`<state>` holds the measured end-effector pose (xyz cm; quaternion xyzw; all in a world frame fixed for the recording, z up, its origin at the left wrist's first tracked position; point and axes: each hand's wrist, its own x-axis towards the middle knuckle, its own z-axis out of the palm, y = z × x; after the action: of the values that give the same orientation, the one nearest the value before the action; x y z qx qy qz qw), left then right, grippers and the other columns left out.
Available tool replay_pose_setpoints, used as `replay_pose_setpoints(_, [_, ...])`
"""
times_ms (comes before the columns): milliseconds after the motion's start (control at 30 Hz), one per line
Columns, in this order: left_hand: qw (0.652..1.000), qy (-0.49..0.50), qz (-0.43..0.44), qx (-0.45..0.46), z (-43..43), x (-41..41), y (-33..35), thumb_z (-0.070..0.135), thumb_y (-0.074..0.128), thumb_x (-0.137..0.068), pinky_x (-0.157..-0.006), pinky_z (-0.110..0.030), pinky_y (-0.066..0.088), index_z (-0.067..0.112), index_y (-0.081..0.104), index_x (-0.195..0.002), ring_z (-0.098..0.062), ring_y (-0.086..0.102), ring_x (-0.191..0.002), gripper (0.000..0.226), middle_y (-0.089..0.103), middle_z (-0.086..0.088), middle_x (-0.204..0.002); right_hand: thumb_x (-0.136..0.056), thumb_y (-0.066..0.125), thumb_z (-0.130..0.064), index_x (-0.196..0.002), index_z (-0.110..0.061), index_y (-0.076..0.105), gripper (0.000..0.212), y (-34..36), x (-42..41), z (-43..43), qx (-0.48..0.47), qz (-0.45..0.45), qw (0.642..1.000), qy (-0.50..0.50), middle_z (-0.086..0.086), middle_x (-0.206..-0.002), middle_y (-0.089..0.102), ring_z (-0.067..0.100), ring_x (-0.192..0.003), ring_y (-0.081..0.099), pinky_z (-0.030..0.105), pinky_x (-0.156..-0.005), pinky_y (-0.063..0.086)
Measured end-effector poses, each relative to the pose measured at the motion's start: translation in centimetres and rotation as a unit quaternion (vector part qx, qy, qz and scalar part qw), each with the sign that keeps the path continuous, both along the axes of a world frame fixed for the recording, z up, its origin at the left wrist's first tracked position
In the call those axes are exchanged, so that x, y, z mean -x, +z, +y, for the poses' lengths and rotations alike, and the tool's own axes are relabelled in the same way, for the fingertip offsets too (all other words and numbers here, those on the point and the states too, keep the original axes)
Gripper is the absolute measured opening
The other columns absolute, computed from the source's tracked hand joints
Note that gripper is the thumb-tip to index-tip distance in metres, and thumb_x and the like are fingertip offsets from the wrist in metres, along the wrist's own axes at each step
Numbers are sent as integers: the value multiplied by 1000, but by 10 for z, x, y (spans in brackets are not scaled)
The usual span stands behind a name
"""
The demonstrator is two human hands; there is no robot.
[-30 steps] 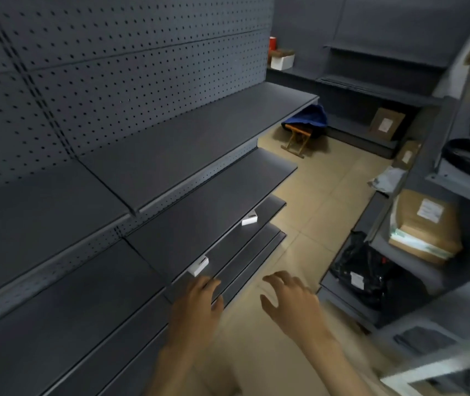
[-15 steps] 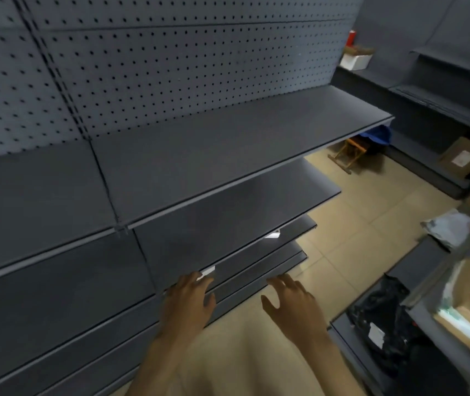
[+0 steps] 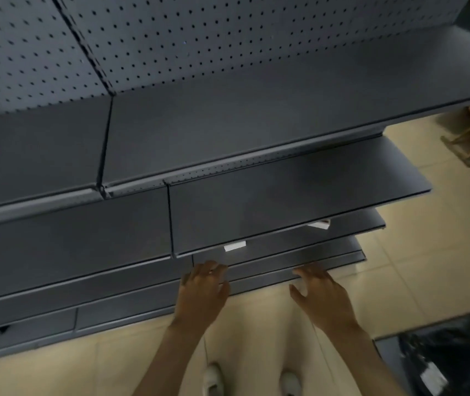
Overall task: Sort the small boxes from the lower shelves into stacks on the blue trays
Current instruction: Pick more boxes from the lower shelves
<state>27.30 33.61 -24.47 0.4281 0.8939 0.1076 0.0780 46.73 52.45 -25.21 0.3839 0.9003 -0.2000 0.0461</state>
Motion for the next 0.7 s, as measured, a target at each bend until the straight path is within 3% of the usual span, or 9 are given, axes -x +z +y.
replay_pose_setpoints(167, [1000, 28, -12, 9, -1, -16, -23, 34, 59, -84, -80, -42, 58, 33, 69, -114, -19, 66, -104, 31, 67, 11, -115, -89, 61, -49, -127, -34, 61, 41, -26, -7, 6, 6, -7, 1000, 16, -7, -124, 62, 20, -108, 64, 36, -82, 57])
replay_pose_setpoints(367, [998, 55, -32, -22, 6, -11, -106, 27, 75, -82, -76, -43, 59, 33, 68, -112, -19, 68, -104, 32, 68, 9, -115, -79, 70, -45, -113, -28, 71, 38, -123, 13, 18, -42, -36, 997, 53, -3, -108, 70, 22, -87, 70, 35, -63, 60])
replay_pose_setpoints(533, [997, 61, -22, -43, 25, 7, -196, 29, 74, -82, -82, -43, 57, 33, 68, -117, -21, 65, -112, 35, 65, 8, -123, -86, 64, -44, -127, -31, 66, 43, -218, 52, 43, -64, -27, 995, 76, -4, -121, 67, 22, -104, 68, 38, -81, 59])
replay_pose_setpoints(633, [997, 72, -7, -33, 39, 25, -252, 35, 59, -93, -101, -42, 49, 35, 59, -133, -20, 52, -130, 40, 52, 8, -143, -84, 72, -38, -127, -27, 66, 45, -278, 83, 58, -84, -1, 994, 74, 1, -124, 66, 28, -106, 68, 43, -83, 58])
replay_pose_setpoints(700, [995, 84, 6, -51, 49, 38, -290, 35, 54, -95, -104, -40, 46, 37, 56, -136, -18, 47, -133, 41, 48, 9, -147, -79, 78, -35, -126, -29, 67, 49, -322, 101, 69, -105, 13, 992, 70, 3, -125, 65, 31, -106, 68, 47, -83, 58])
